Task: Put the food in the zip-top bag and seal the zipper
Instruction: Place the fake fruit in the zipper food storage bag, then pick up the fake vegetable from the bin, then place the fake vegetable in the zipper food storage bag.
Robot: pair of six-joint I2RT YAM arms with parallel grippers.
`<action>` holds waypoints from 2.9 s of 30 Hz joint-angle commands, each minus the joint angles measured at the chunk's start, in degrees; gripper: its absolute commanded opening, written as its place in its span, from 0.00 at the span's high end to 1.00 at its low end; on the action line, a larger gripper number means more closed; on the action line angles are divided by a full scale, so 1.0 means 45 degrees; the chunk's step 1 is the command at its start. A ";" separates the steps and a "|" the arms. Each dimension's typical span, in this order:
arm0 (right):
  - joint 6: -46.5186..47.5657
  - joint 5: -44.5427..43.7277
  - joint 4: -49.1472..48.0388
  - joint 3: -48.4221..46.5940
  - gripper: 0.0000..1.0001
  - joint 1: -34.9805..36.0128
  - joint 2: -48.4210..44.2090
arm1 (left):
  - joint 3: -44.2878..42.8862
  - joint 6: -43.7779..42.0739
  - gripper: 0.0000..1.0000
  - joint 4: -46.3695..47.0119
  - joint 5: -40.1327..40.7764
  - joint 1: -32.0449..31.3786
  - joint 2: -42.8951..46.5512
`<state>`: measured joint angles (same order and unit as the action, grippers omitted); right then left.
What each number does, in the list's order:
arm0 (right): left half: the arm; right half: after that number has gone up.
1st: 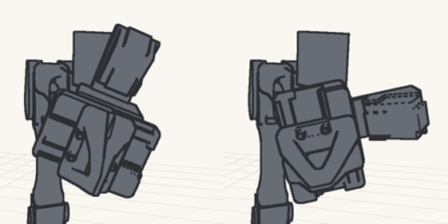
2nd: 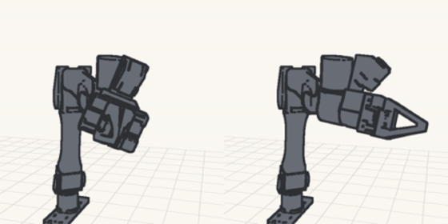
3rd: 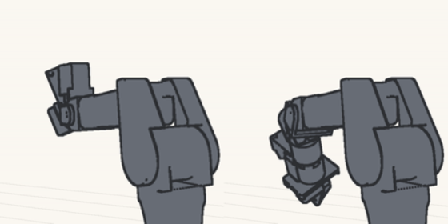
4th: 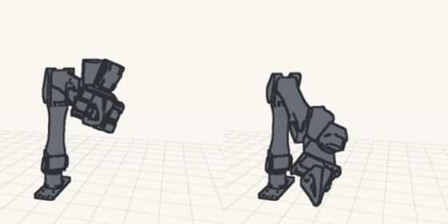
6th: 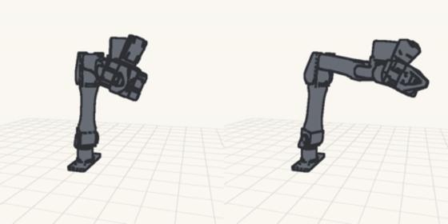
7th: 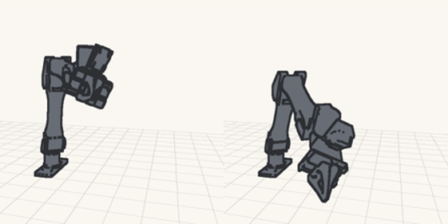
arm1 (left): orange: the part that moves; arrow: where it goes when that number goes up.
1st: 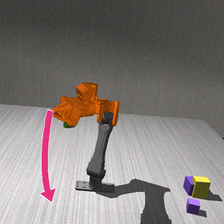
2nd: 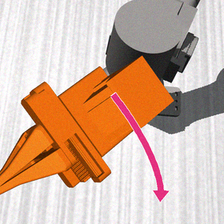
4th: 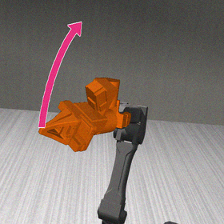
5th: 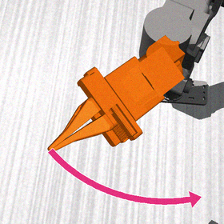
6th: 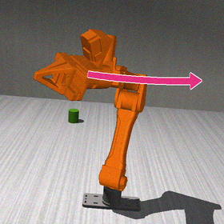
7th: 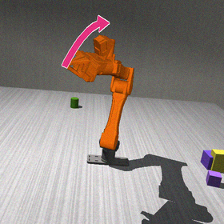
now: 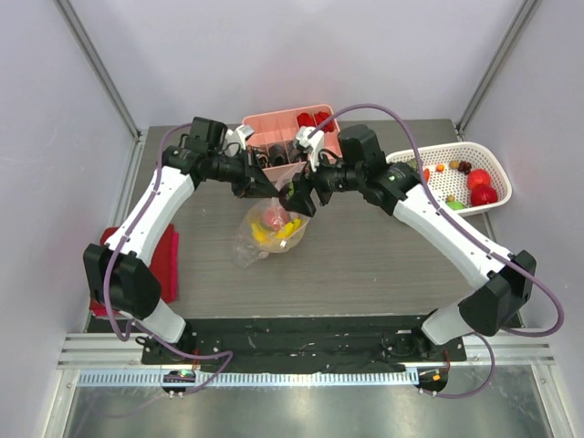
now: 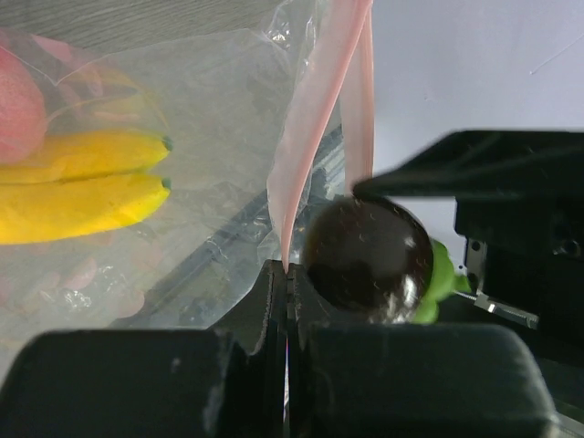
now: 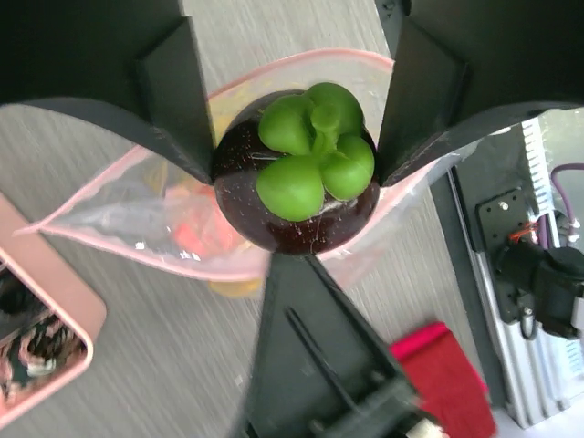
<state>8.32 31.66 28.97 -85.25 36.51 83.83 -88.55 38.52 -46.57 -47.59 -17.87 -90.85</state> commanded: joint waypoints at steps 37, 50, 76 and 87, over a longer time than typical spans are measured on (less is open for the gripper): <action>-0.3332 -0.9068 0.2019 -0.1738 0.20 -0.9852 0.6250 | 0.0108 -0.0162 1.00 0.0036 -0.0322 0.0123 0.0325; -0.3899 -0.7801 0.2097 -0.2110 0.50 -1.0262 0.7564 | 0.0069 -0.0377 1.00 -0.0199 -0.0322 0.0221 0.0189; -0.6264 -0.0100 -0.9406 0.3476 0.99 -0.3803 -0.3532 | -0.0165 0.0053 1.00 0.0231 -0.0654 0.0260 0.0149; -0.4524 -0.2190 -1.0403 0.5038 0.99 0.0302 -0.2751 | -0.0165 0.0326 1.00 0.0563 -0.0830 0.0318 0.0227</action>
<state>-15.00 26.74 -12.93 -64.27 34.70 70.83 -87.92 39.03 -46.02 -49.30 -17.10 -90.80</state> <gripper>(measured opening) 0.465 0.011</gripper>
